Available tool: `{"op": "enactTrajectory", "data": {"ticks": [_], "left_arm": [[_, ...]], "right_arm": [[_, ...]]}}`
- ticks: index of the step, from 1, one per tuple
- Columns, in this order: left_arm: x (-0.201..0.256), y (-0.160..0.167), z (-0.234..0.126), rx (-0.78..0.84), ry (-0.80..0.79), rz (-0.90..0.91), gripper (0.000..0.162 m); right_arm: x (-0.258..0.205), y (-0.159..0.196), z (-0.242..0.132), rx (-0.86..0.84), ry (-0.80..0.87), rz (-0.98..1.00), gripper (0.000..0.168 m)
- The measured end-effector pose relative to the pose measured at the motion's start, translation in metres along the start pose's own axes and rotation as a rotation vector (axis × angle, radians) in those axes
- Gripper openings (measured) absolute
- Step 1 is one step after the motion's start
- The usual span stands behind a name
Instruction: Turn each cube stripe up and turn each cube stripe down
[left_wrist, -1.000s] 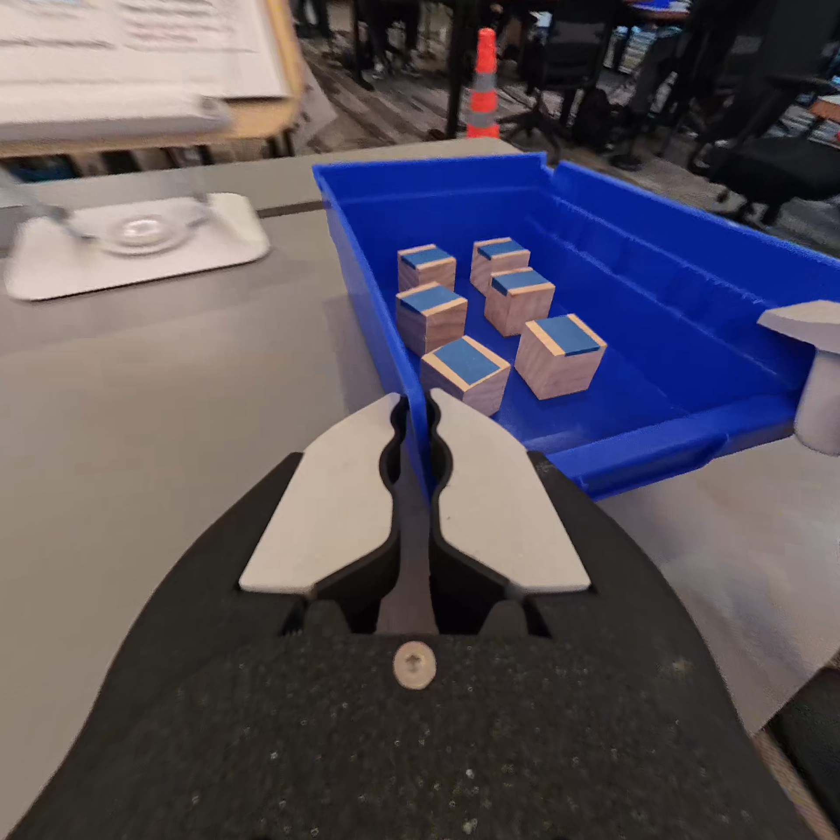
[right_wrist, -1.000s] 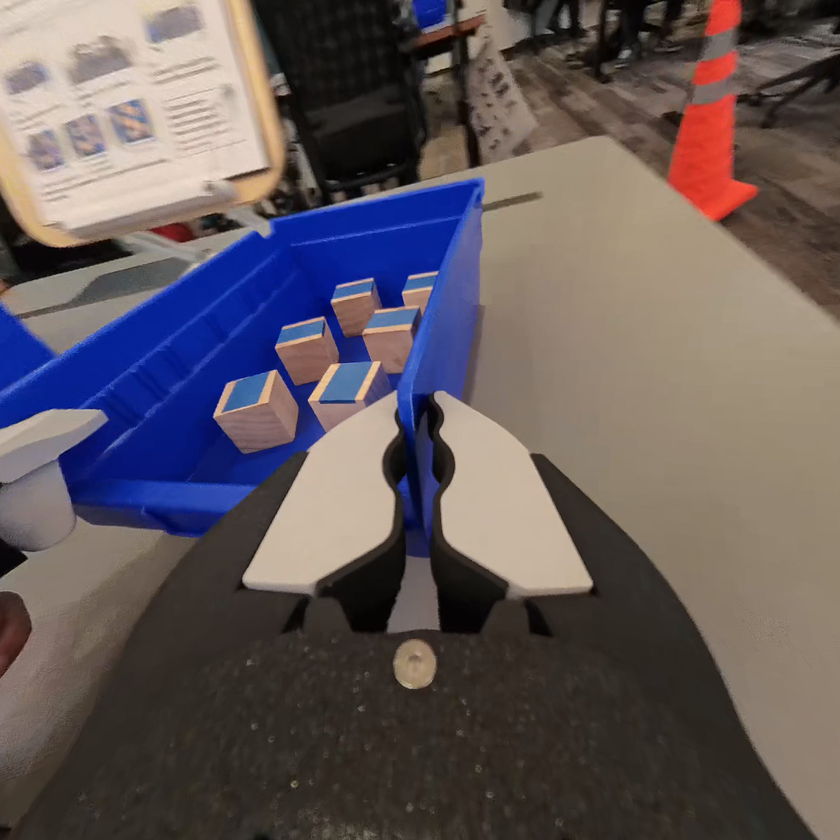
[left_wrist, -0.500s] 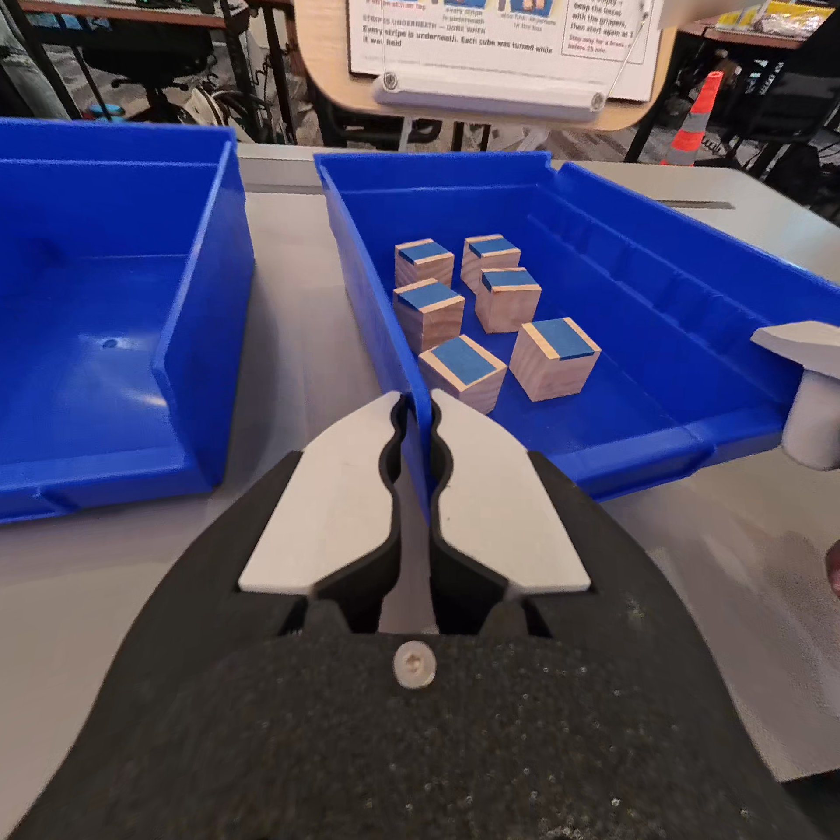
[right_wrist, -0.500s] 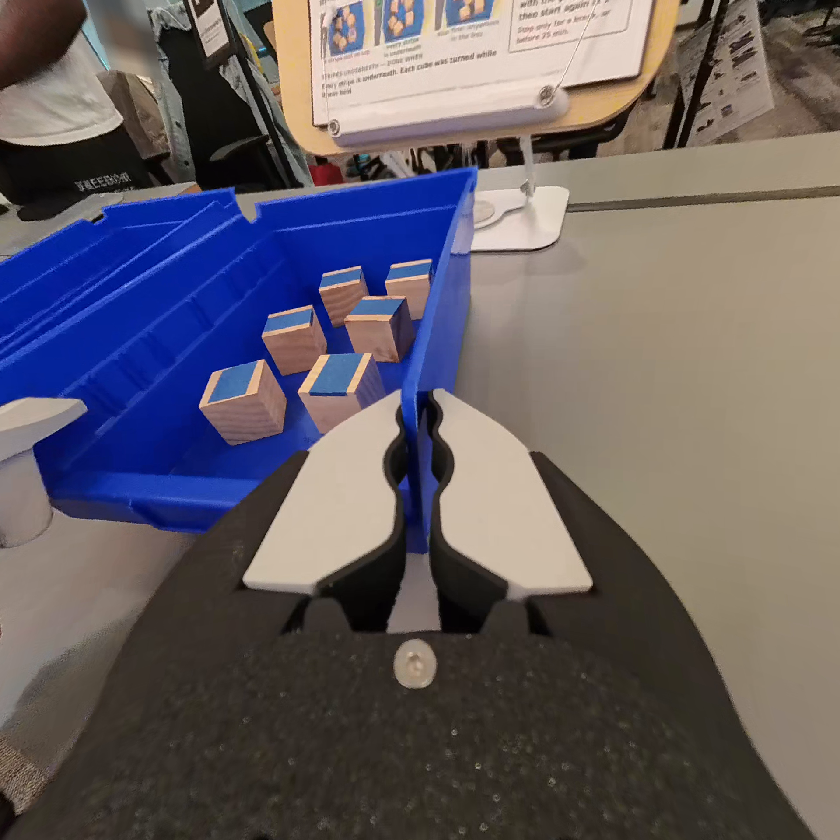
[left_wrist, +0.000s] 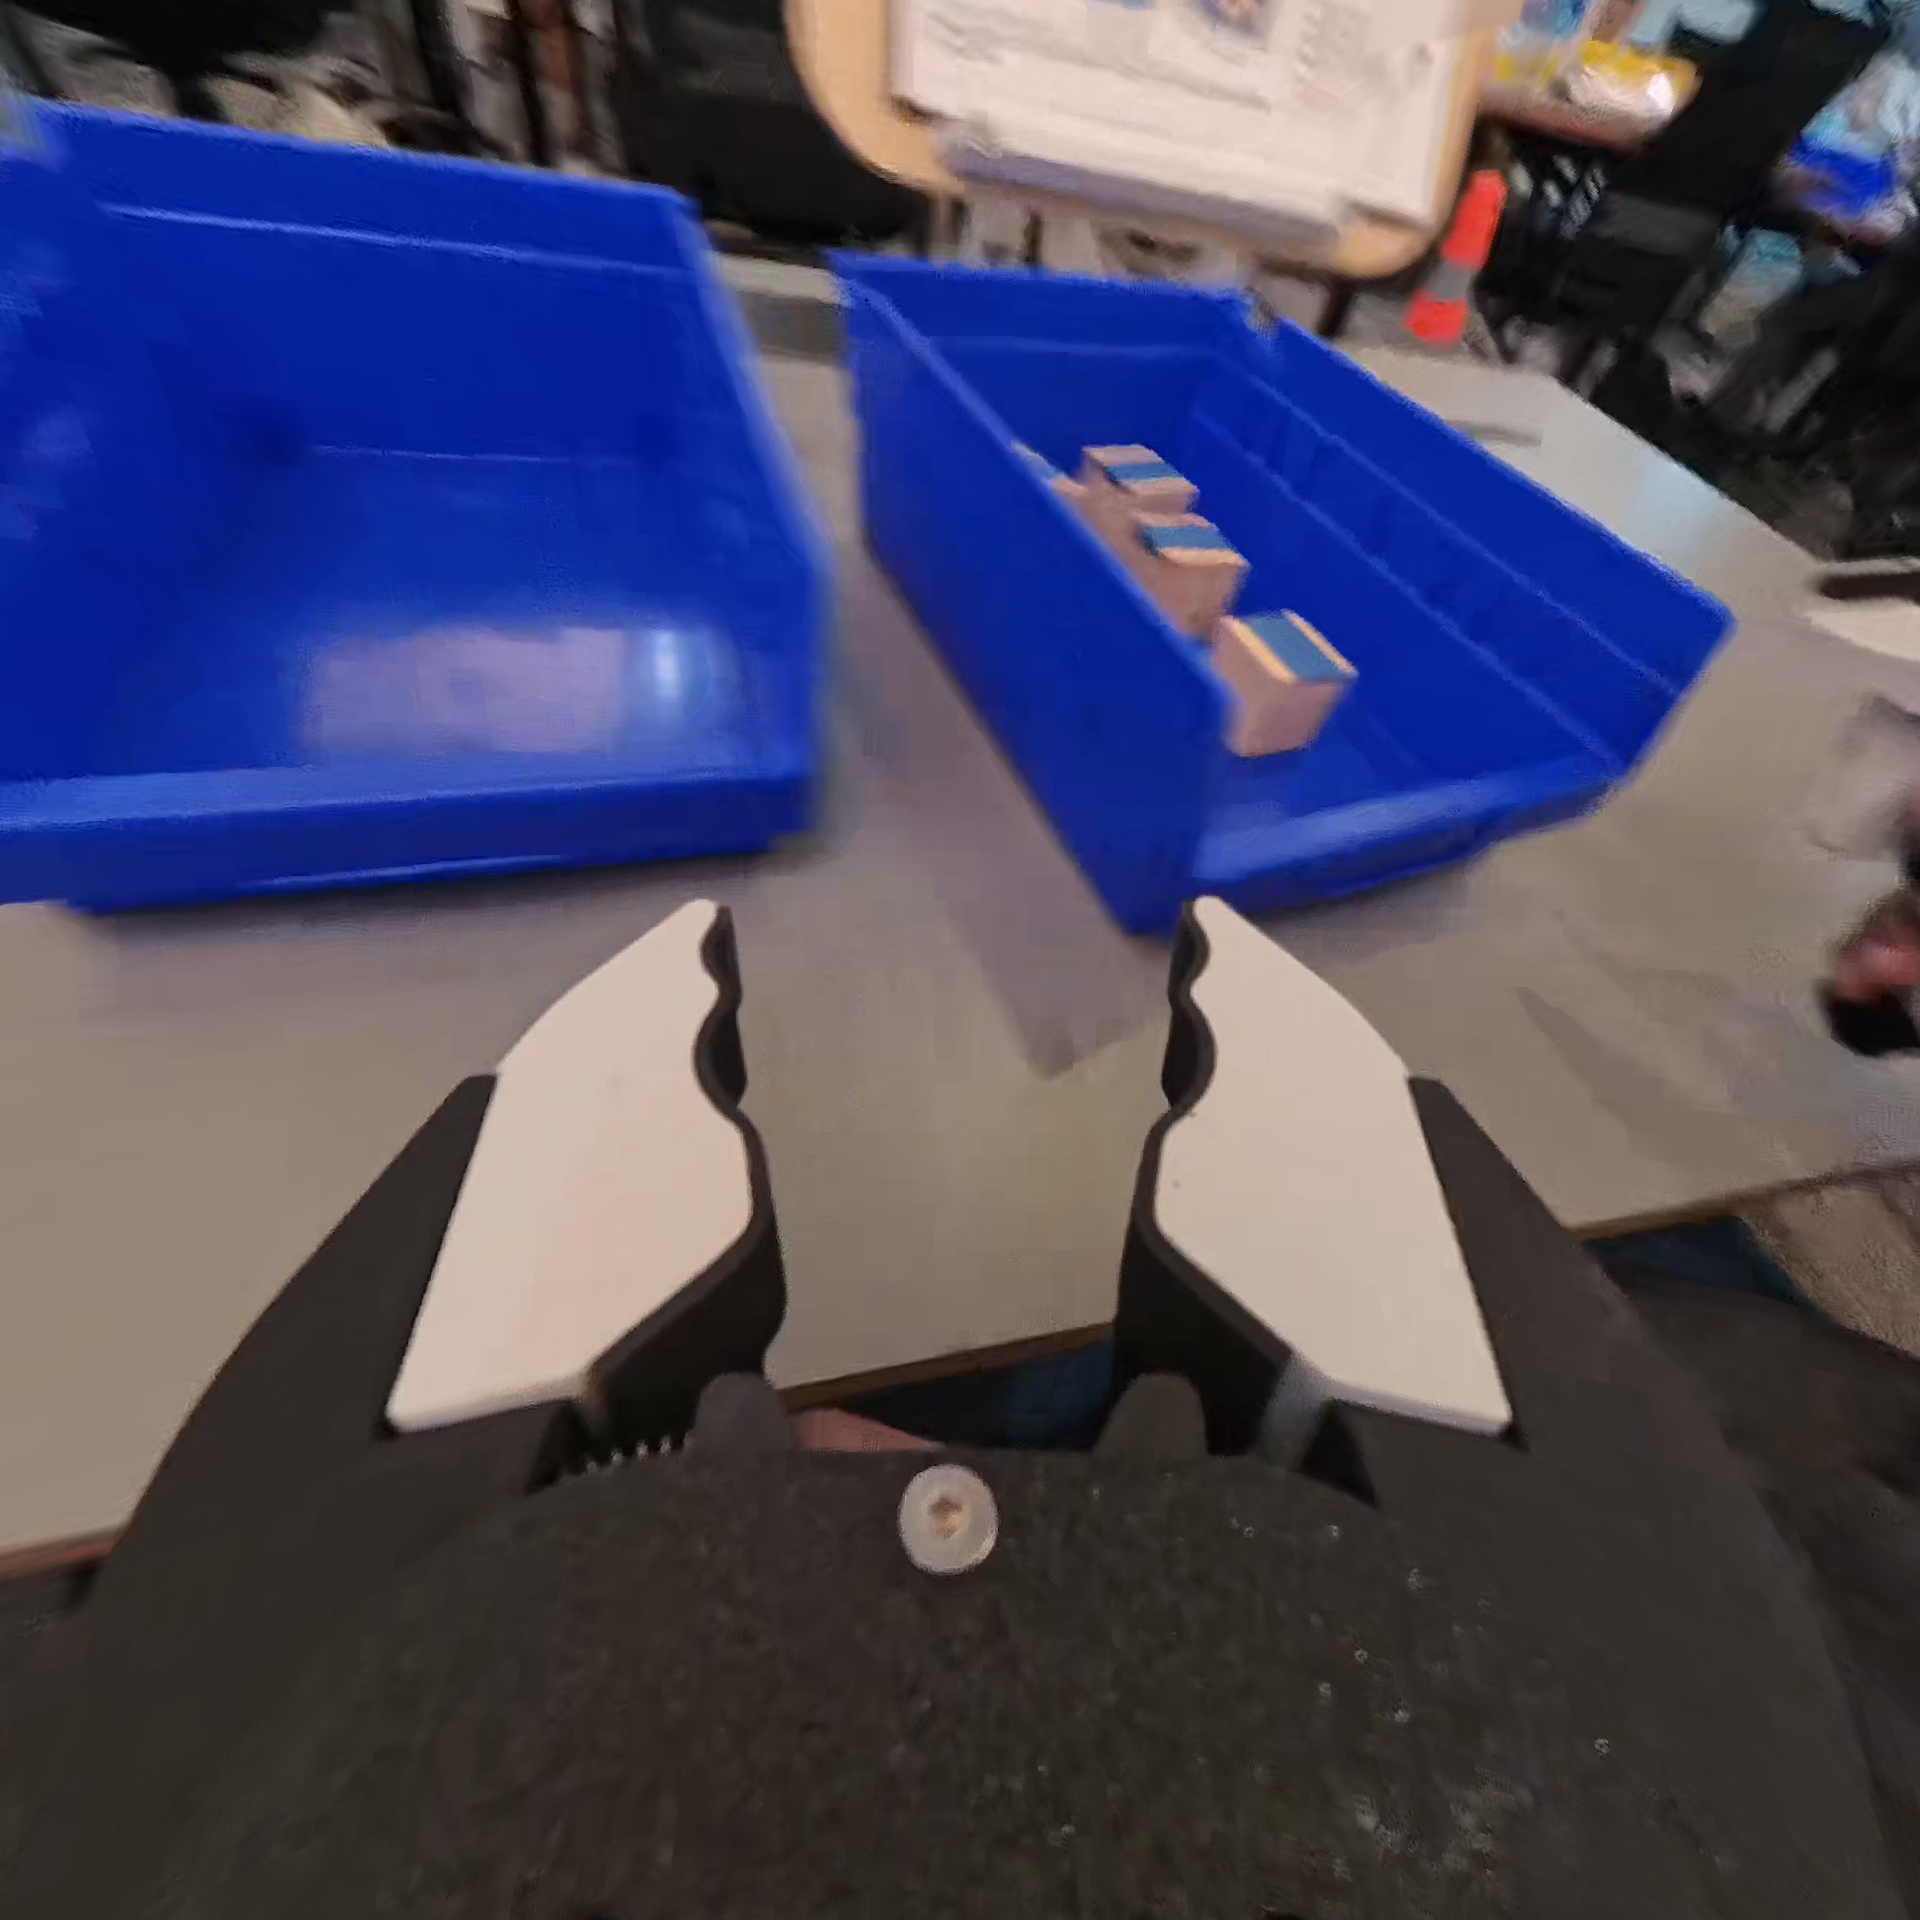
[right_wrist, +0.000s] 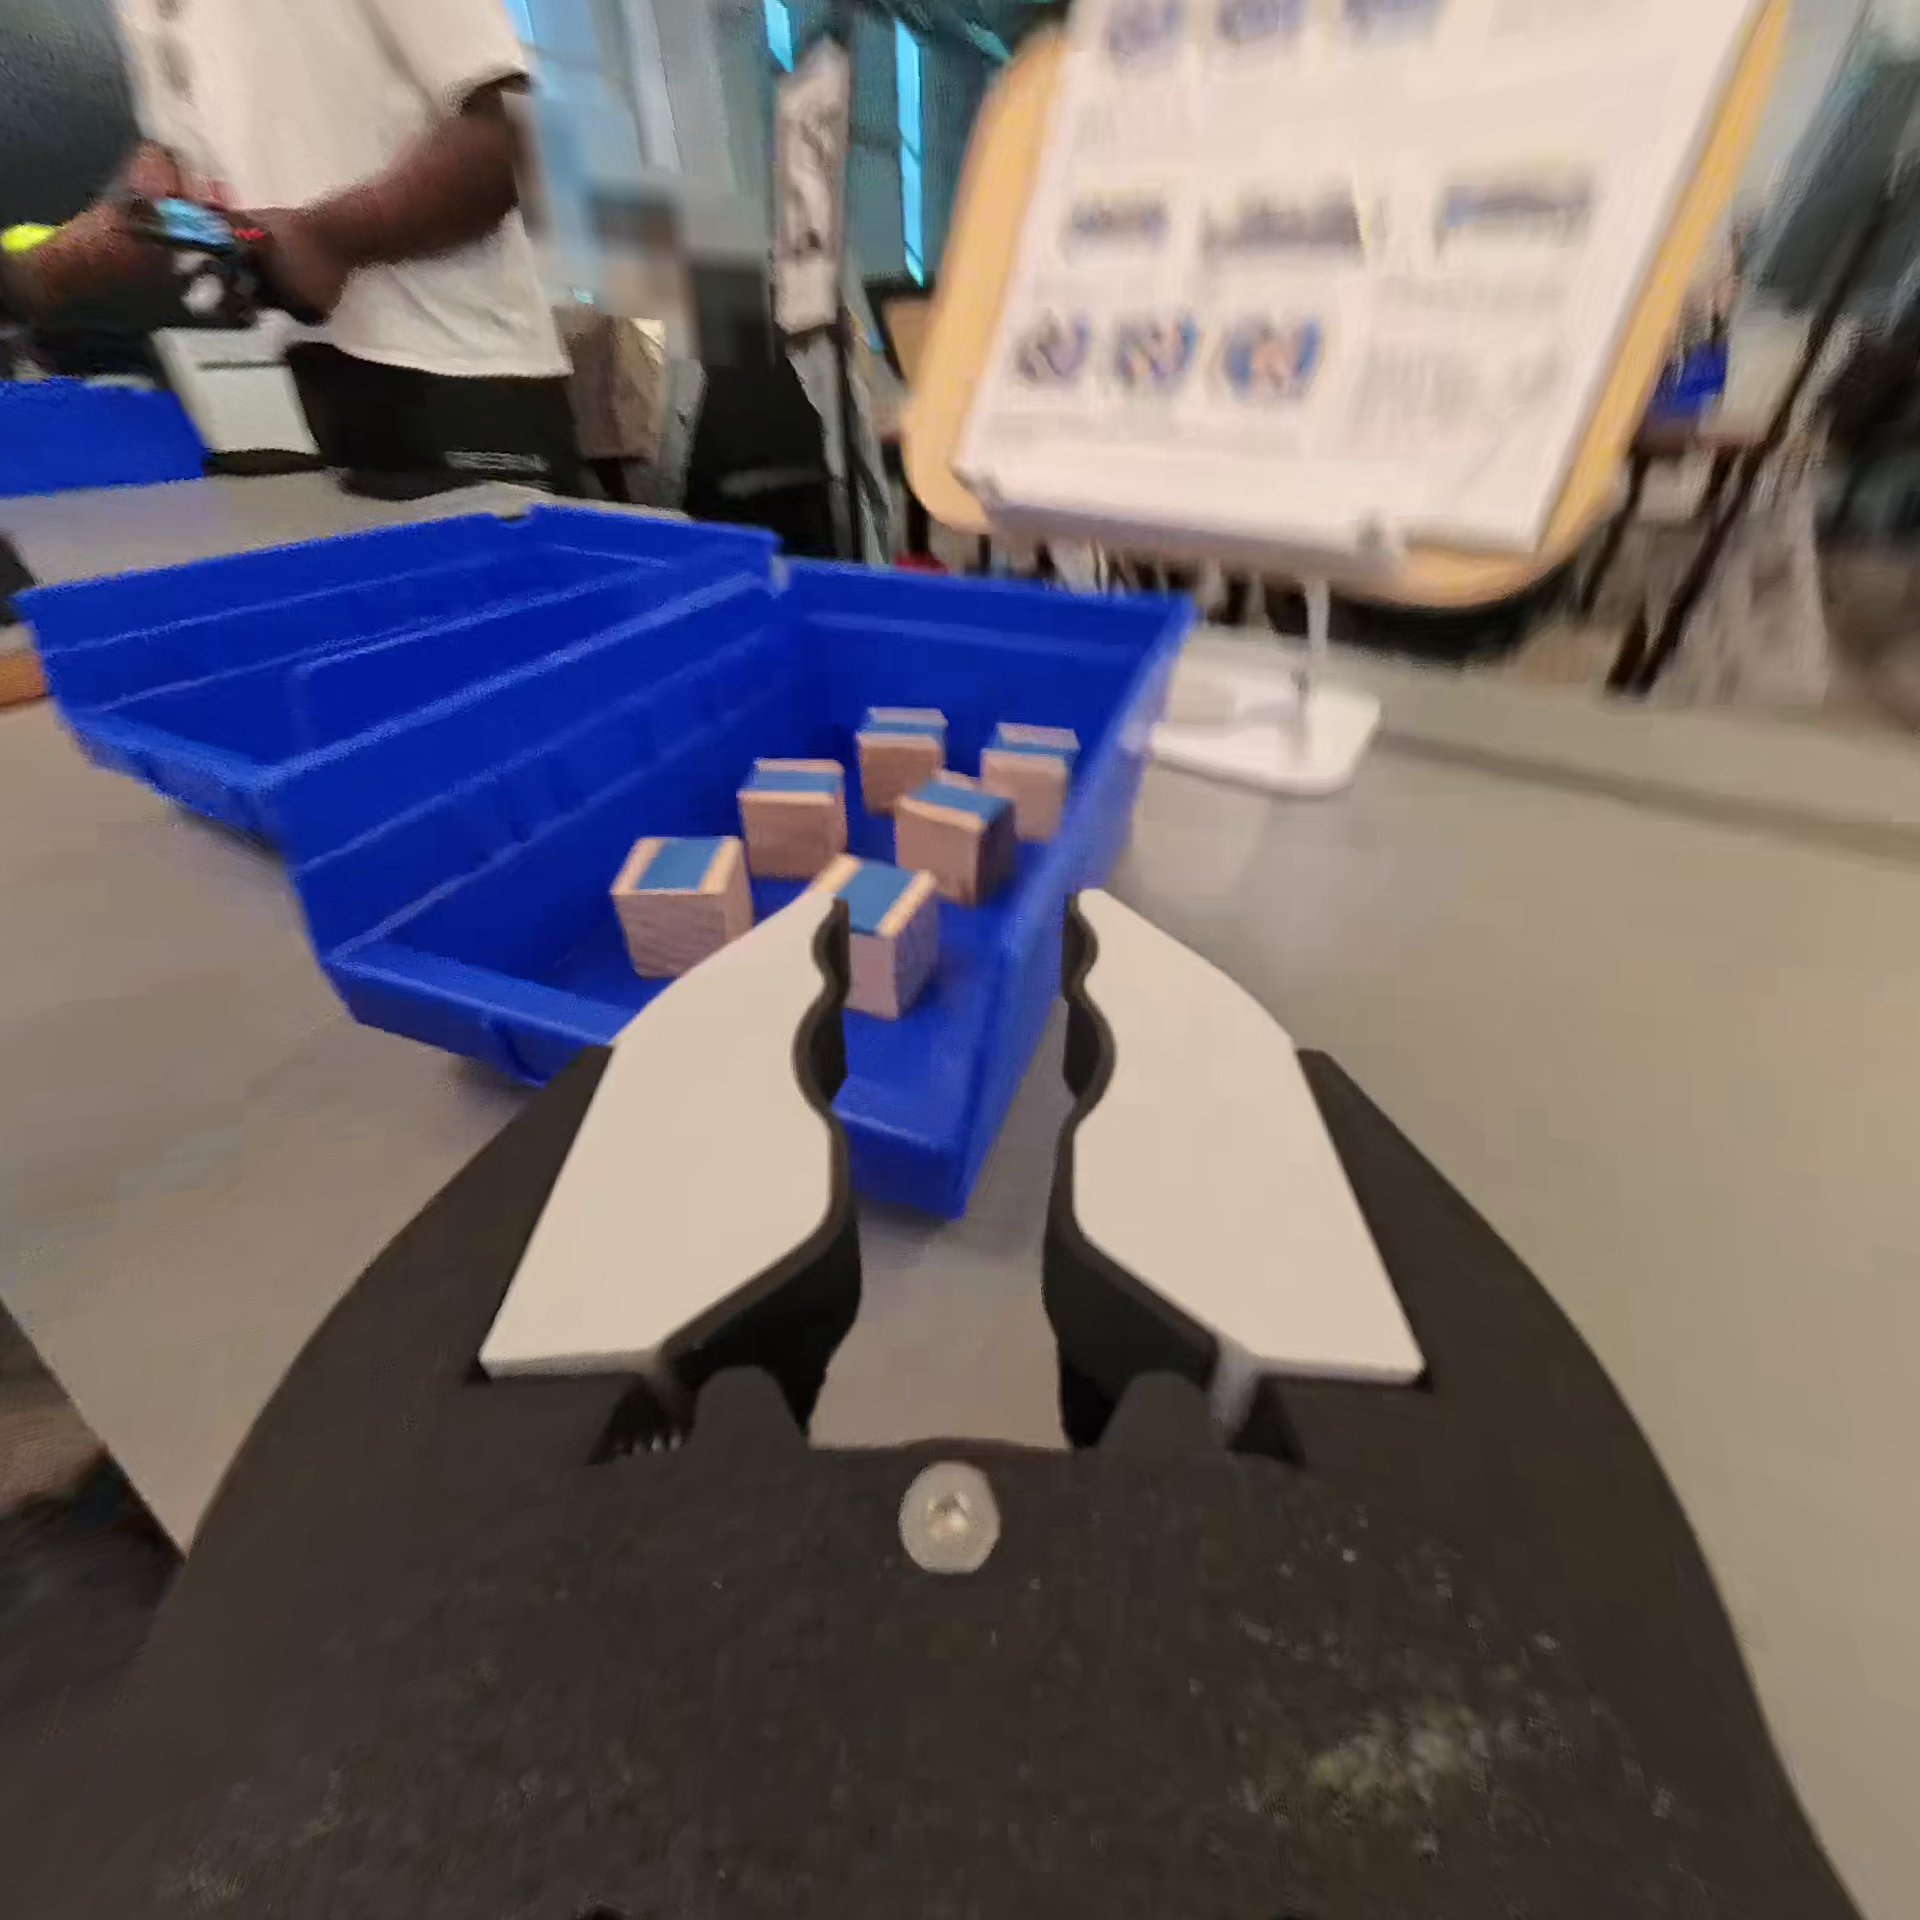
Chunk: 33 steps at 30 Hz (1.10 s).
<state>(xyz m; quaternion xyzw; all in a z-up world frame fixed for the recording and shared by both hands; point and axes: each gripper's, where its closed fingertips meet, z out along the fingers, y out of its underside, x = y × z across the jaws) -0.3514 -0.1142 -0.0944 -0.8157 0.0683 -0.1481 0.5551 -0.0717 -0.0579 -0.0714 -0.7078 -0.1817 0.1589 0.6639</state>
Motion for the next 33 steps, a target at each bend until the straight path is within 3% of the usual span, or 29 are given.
{"op": "enactTrajectory", "data": {"ticks": [3, 5, 10, 14, 15, 17, 21, 26, 30, 31, 32, 33], "left_arm": [[-0.101, -0.019, -0.014, 0.09, -0.097, -0.01, 0.07], [-0.162, -0.016, 0.0, 0.019, -0.152, -0.046, 0.08], [-0.223, -0.039, 0.051, 0.01, -0.127, -0.088, 0.074], [-0.226, -0.036, 0.086, -0.086, -0.073, -0.108, 0.056], [-0.223, -0.036, 0.086, -0.085, -0.037, -0.174, 0.035], [-0.231, -0.031, 0.074, -0.052, -0.09, -0.229, 0.011], [-0.218, -0.008, 0.022, -0.045, -0.224, -0.139, 0.007], [-0.184, 0.027, -0.057, -0.007, -0.335, -0.168, 0.009], [-0.156, 0.043, -0.093, 0.014, -0.391, -0.098, 0.01], [-0.152, 0.04, -0.101, 0.042, -0.43, -0.063, 0.01], [-0.148, 0.032, -0.111, 0.092, -0.469, -0.038, 0.009], [-0.139, 0.017, -0.119, 0.16, -0.471, -0.013, 0.009]], "right_arm": [[-0.044, -0.016, -0.004, 0.087, -0.085, -0.255, 0.048], [-0.074, -0.016, -0.001, 0.118, -0.128, -0.308, 0.056], [-0.152, 0.005, 0.008, -0.042, -0.405, -0.049, 0.057], [-0.198, 0.014, 0.016, -0.086, -0.516, 0.027, 0.045], [-0.205, 0.016, 0.02, -0.1, -0.513, 0.035, 0.044], [-0.214, 0.02, 0.031, -0.142, -0.478, 0.054, 0.041], [-0.231, 0.028, 0.062, -0.224, -0.372, 0.02, 0.065], [-0.267, 0.039, 0.093, -0.281, -0.336, 0.054, 0.063], [-0.288, 0.047, 0.107, -0.359, -0.358, 0.128, 0.048], [-0.286, 0.044, 0.107, -0.371, -0.33, 0.148, 0.037], [-0.278, 0.037, 0.107, -0.359, -0.286, 0.145, 0.014], [-0.274, 0.025, 0.105, -0.319, -0.286, 0.138, 0.01]]}}
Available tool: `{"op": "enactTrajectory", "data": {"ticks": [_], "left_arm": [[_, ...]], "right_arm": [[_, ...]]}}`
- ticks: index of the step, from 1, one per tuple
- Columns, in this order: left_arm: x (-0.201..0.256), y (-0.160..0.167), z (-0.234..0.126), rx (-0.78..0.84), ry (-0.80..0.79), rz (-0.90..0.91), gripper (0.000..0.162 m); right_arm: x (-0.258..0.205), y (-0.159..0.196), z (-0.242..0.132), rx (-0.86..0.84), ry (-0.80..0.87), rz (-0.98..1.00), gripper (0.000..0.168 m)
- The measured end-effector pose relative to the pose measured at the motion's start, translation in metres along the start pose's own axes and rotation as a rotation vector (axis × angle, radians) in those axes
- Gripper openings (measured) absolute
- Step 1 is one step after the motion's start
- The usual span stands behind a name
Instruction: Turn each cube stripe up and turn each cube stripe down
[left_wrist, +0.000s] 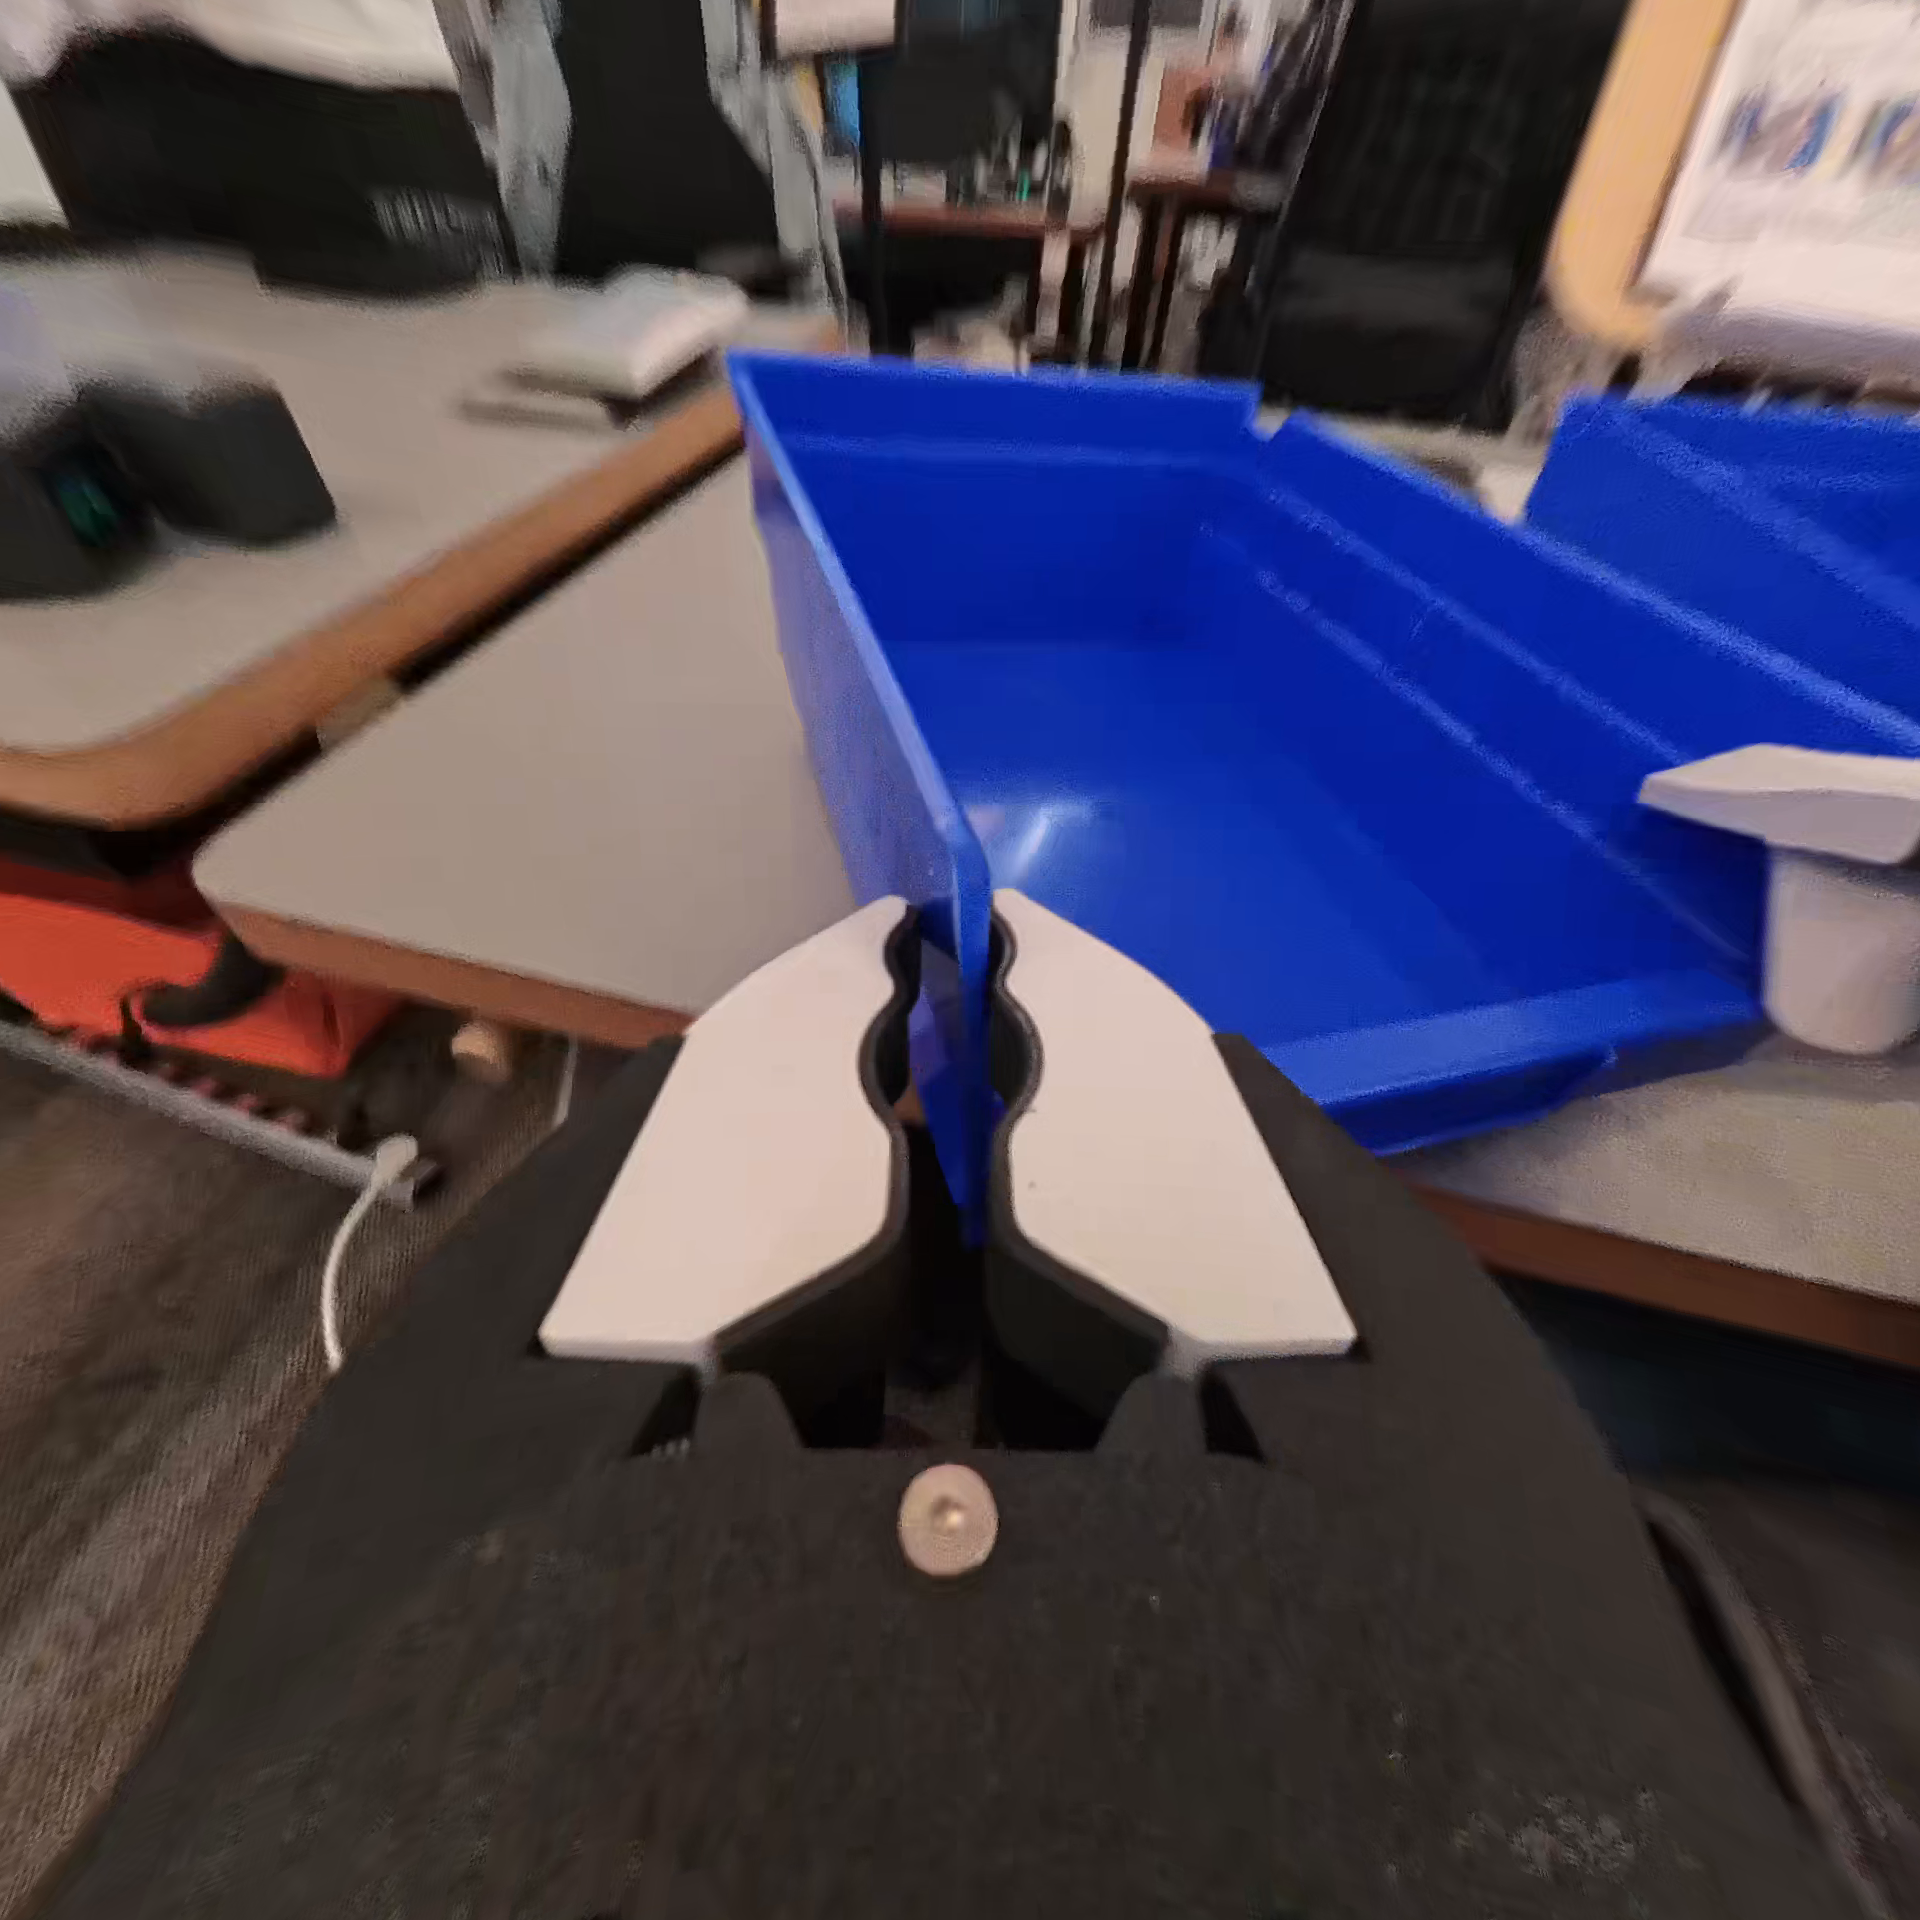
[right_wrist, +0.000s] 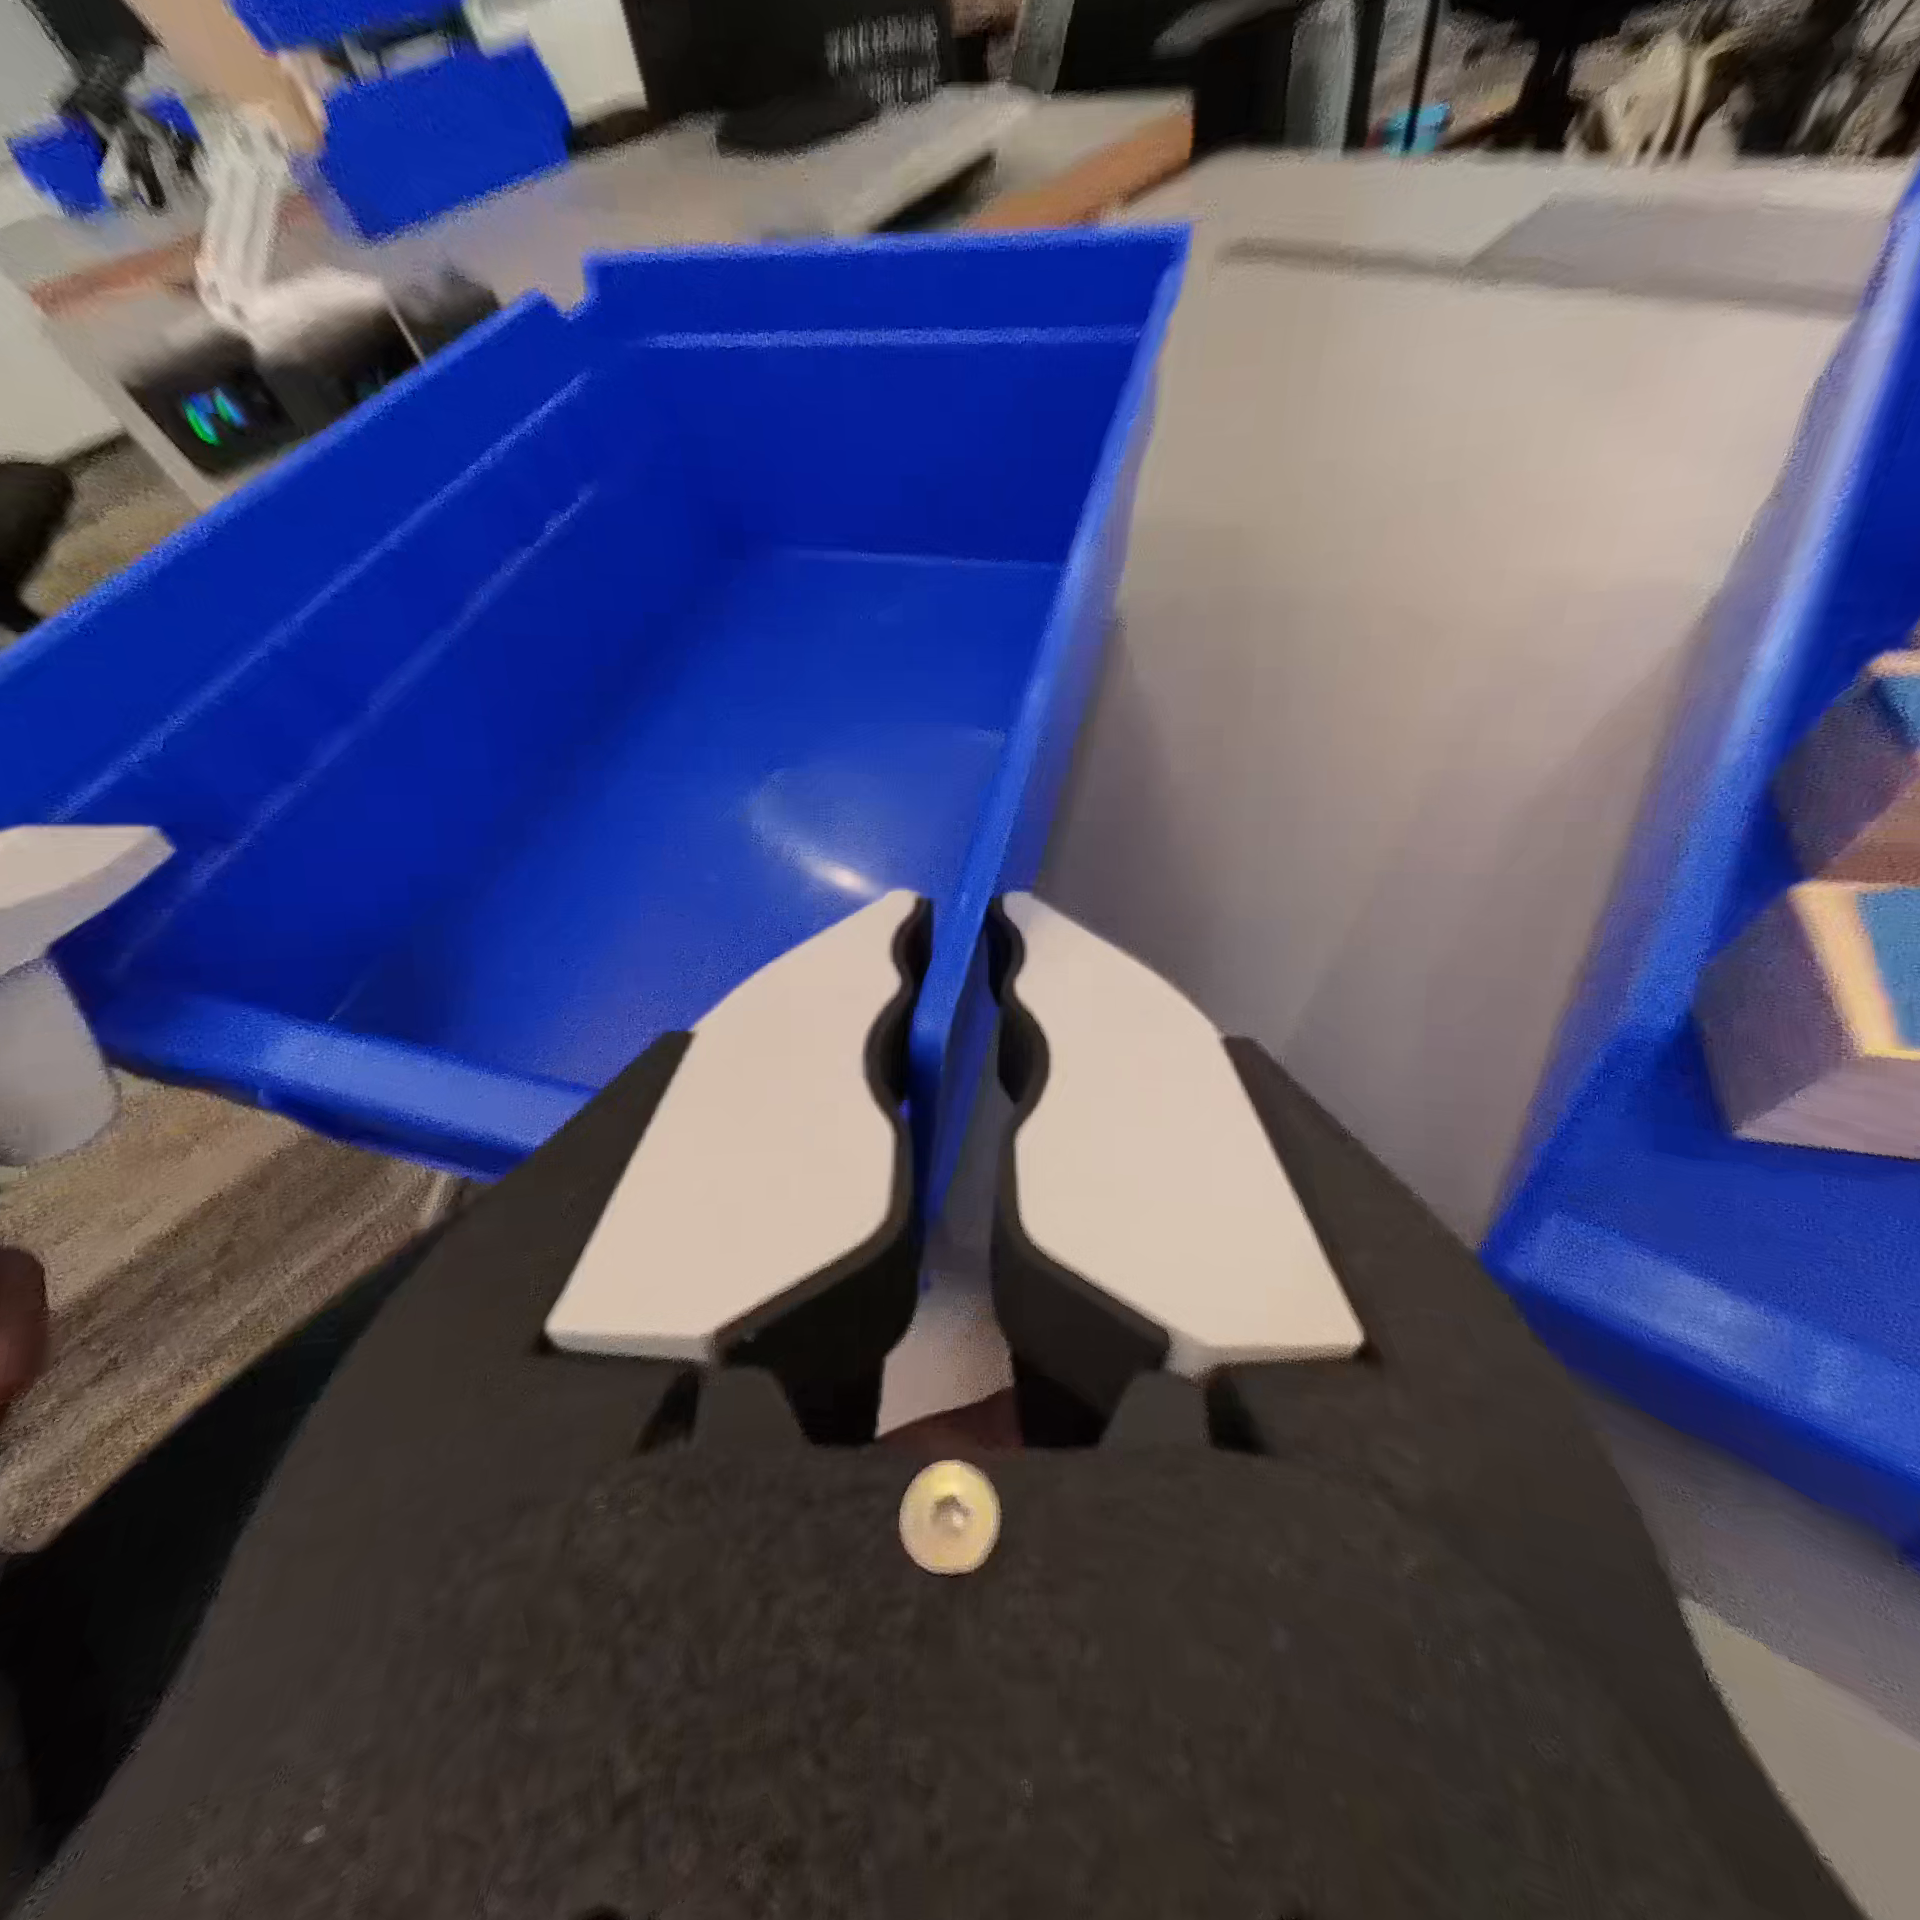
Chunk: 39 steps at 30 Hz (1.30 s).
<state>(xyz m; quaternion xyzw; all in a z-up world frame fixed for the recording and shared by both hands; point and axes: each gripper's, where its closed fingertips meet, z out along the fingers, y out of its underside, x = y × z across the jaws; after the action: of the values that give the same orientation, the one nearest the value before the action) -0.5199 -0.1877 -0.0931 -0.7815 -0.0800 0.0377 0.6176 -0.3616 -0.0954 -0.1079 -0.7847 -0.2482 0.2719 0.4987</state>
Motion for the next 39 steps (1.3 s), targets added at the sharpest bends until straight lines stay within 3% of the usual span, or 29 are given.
{"op": "enactTrajectory", "data": {"ticks": [3, 7, 11, 14, 18, 21, 24, 28, 33, 35, 37, 39], "left_arm": [[0.025, -0.053, -0.017, 0.175, -0.019, 0.059, 0.008], [0.086, -0.126, -0.025, 0.372, 0.045, 0.077, 0.007], [0.184, -0.173, -0.009, 0.39, 0.221, 0.031, 0.006], [0.28, -0.182, 0.008, 0.359, 0.346, 0.044, 0.005], [0.422, -0.148, 0.031, 0.258, 0.513, 0.091, 0.004], [0.518, -0.091, 0.047, 0.112, 0.638, 0.106, 0.004], [0.584, -0.024, 0.06, -0.053, 0.702, 0.134, 0.004], [0.621, 0.035, 0.066, -0.165, 0.719, 0.205, 0.005], [0.638, 0.046, 0.06, -0.172, 0.728, 0.227, 0.01], [0.645, 0.051, 0.054, -0.22, 0.783, 0.212, 0.025], [0.649, 0.065, 0.043, -0.344, 0.864, 0.165, 0.062], [0.636, 0.068, 0.022, -0.437, 0.965, 0.143, 0.078]], "right_arm": [[0.01, -0.04, -0.029, 0.14, 0.04, 0.0, 0.006], [0.047, -0.113, -0.098, 0.366, 0.164, -0.078, 0.005], [0.117, -0.161, -0.184, 0.48, 0.347, -0.114, 0.005], [0.187, -0.17, -0.252, 0.51, 0.505, -0.093, 0.005], [0.29, -0.139, -0.341, 0.441, 0.73, -0.033, 0.005], [0.362, -0.085, -0.389, 0.32, 0.866, 0.032, 0.005], [0.419, -0.021, -0.412, 0.189, 0.901, 0.107, 0.007], [0.466, 0.043, -0.415, 0.075, 0.862, 0.218, 0.007], [0.499, 0.074, -0.412, 0.08, 0.811, 0.263, 0.005], [0.506, 0.072, -0.41, 0.135, 0.754, 0.287, 0.006], [0.511, 0.07, -0.408, 0.127, 0.752, 0.273, 0.005], [0.514, 0.065, -0.412, 0.115, 0.791, 0.23, 0.011]]}}
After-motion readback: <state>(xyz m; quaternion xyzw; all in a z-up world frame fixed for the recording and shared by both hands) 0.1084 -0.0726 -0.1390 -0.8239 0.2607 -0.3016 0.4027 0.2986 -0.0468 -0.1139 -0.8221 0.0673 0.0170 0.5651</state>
